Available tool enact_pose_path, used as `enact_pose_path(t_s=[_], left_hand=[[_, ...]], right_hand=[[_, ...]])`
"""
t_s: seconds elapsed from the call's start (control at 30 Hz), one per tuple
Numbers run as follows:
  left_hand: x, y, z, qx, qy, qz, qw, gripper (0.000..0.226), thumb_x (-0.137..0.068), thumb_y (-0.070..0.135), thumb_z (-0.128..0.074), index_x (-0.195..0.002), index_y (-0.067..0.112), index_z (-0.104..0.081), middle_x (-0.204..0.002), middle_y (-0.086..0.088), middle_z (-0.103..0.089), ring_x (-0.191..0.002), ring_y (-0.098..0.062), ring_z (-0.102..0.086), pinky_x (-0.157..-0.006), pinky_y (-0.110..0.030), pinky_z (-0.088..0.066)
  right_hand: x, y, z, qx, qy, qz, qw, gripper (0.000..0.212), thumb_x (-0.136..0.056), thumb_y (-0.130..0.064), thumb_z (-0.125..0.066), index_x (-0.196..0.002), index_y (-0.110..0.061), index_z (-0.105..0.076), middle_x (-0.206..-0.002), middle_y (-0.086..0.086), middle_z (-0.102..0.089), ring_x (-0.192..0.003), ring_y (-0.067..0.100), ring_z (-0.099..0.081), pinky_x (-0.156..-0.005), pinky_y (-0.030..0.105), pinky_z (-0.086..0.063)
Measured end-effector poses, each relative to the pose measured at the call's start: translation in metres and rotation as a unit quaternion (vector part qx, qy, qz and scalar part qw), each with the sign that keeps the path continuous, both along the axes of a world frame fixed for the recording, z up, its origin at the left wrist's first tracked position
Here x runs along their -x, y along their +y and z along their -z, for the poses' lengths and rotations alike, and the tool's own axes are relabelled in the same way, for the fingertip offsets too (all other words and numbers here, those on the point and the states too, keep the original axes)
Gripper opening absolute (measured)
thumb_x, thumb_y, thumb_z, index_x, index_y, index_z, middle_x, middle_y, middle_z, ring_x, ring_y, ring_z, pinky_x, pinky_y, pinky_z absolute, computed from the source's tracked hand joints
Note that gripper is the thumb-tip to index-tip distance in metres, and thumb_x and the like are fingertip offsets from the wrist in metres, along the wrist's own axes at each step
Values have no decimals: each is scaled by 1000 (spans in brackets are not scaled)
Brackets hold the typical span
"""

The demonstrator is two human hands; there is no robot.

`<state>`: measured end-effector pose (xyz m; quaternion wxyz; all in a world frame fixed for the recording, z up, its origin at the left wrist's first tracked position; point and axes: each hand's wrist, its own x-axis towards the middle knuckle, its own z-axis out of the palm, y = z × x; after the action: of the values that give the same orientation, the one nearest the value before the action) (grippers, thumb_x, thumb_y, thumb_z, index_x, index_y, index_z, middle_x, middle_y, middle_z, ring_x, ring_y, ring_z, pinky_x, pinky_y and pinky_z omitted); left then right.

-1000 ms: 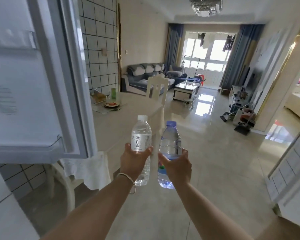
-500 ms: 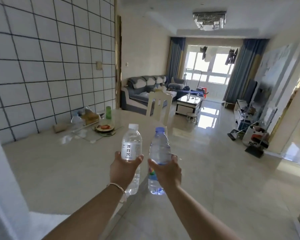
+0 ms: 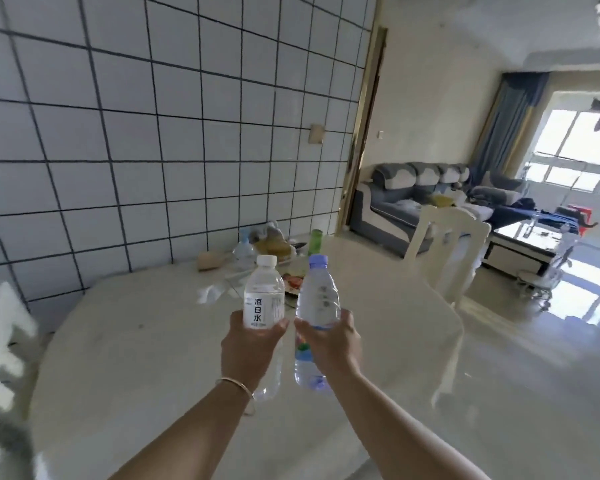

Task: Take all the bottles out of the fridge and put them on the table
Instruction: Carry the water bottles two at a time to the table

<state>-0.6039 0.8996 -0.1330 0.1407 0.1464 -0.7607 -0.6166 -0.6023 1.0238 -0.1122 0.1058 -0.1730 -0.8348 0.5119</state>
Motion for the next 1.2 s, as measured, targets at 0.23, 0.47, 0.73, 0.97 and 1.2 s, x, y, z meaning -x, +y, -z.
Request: enact_pose_path(t_s=[0.23,0.47,0.73,0.97,1.2], left_hand=[[87,-80,12,3,-29,-135,990,49,-67,43,-76,-103,21,-51,-77,14,-57,-74,-17,-60,-73,-30,-50],[168,-173,29,-18,-50,-202,978,50,-69,42,-76,-107,18,-55,-89,3,-64,-81,-19,-62,-71,-28,-47],[254,-283,69,-41,-71,-249,965,44,-66,34,-80,-99,24,-52,-79,11,-61,-70,-6,-58,-60,-23,-42],[302,-358,125,-61,-74,-280,955,47,-66,25,-82,-101,27,-50,-83,14,-63,-73,0,-58,-60,-19,-42],[349,-423,172,-41,-51,-282,957,51,-61,15,-85,-100,28,-54,-83,13,-65,-71,3,-60,-54,-9,-42]], right_hand=[[127,-71,15,4,-42,-122,992,57,-62,-47,-72,-104,-20,-47,-92,3,-64,-84,25,-63,-75,36,-54],[216,-173,42,76,-94,-210,970,48,-64,-36,-77,-98,-18,-48,-76,-6,-55,-70,16,-59,-67,30,-51],[323,-285,81,115,-155,-287,938,62,-56,-22,-79,-111,-12,-52,-95,7,-65,-71,17,-66,-54,26,-55],[393,-374,143,73,-171,-351,918,47,-48,-25,-80,-87,-15,-55,-73,4,-63,-62,24,-62,-59,38,-54],[436,-438,184,38,-105,-381,918,59,-53,-29,-86,-98,-38,-49,-78,-13,-66,-71,5,-65,-61,27,-52]])
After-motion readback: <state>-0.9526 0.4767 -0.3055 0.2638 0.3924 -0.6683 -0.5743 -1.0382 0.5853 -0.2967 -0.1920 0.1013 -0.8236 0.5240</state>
